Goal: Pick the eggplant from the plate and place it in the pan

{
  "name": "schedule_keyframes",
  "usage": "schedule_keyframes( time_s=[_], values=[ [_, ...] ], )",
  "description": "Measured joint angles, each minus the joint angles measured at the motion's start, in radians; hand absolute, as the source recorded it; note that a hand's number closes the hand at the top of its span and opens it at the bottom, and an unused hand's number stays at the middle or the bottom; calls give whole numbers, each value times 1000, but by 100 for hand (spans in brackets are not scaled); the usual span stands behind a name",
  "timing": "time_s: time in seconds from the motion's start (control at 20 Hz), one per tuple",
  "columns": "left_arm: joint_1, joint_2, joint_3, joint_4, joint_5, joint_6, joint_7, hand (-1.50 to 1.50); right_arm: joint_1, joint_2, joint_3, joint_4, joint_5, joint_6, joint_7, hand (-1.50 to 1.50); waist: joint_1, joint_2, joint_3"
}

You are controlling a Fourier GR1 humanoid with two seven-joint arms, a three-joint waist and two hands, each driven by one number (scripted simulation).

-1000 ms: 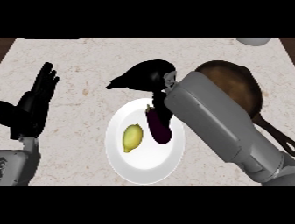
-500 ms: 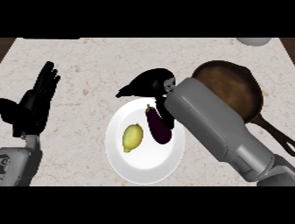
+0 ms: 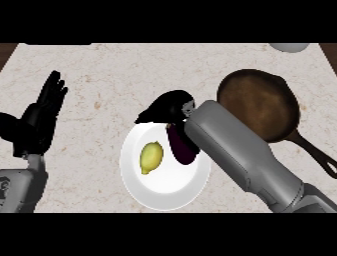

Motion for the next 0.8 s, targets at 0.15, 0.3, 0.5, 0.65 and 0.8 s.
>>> schedule_keyframes(
  time_s=[0.15,0.3,0.5,0.65,0.8],
  values=[
    [8,-3,2,1,-8,-4,-18,0,-15,3,29,24,57,-13,-3,-150,2,0,0],
    [-3,-16,-6,-7,-22,6,0,0,-26,18,46,45,97,-21,7,-150,3,1,0],
    [8,-18,6,-14,-21,-5,2,0,-24,19,55,80,158,-39,-14,-150,3,0,0],
    [-4,-18,13,-12,-31,-5,12,0,-13,27,58,93,178,-47,-11,-150,3,0,0],
    [-8,-20,21,-11,-26,-17,18,0,-8,37,71,125,184,-69,-16,-150,6,1,0]
  ],
)
